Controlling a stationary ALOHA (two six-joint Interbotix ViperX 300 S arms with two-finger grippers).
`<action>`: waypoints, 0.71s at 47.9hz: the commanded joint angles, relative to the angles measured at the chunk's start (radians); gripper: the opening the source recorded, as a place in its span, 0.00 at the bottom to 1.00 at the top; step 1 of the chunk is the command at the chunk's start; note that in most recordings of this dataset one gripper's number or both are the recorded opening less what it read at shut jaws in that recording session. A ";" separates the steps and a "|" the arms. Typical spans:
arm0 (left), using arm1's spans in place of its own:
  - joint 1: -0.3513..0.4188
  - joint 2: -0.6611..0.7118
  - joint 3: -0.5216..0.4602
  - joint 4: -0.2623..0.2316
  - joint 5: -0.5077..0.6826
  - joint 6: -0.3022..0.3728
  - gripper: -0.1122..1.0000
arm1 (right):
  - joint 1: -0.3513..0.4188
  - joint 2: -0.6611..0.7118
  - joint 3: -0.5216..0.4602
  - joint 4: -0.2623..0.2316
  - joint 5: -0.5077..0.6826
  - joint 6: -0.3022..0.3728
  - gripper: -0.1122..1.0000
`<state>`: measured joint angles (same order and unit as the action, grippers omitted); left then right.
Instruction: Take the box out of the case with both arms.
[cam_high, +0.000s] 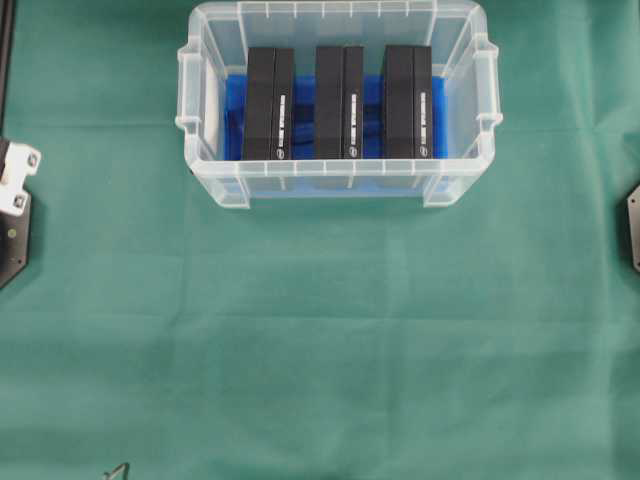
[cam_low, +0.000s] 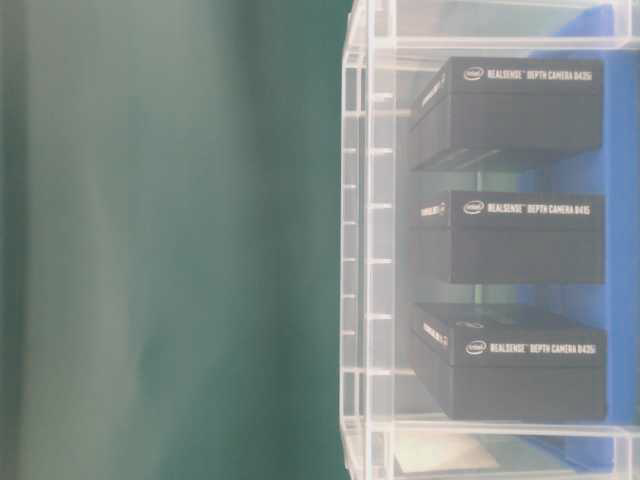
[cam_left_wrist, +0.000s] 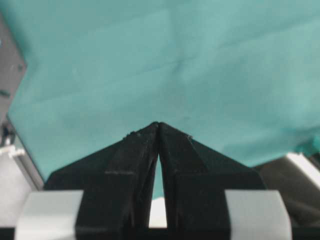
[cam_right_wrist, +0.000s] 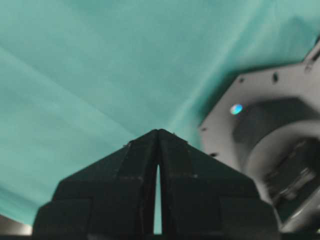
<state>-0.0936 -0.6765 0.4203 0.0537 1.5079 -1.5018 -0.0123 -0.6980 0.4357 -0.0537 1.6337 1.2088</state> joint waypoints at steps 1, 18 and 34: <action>-0.003 0.009 -0.026 0.003 0.008 -0.049 0.11 | -0.002 0.003 -0.023 -0.006 -0.009 0.089 0.11; 0.092 0.032 -0.038 0.015 0.014 -0.021 0.11 | -0.064 0.015 -0.023 -0.075 -0.018 0.146 0.11; 0.396 0.060 -0.051 0.005 -0.003 0.290 0.11 | -0.433 0.089 -0.025 -0.066 -0.123 -0.262 0.11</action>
<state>0.2531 -0.6197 0.3958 0.0598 1.5094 -1.2379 -0.3758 -0.6335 0.4357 -0.1258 1.5370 1.0032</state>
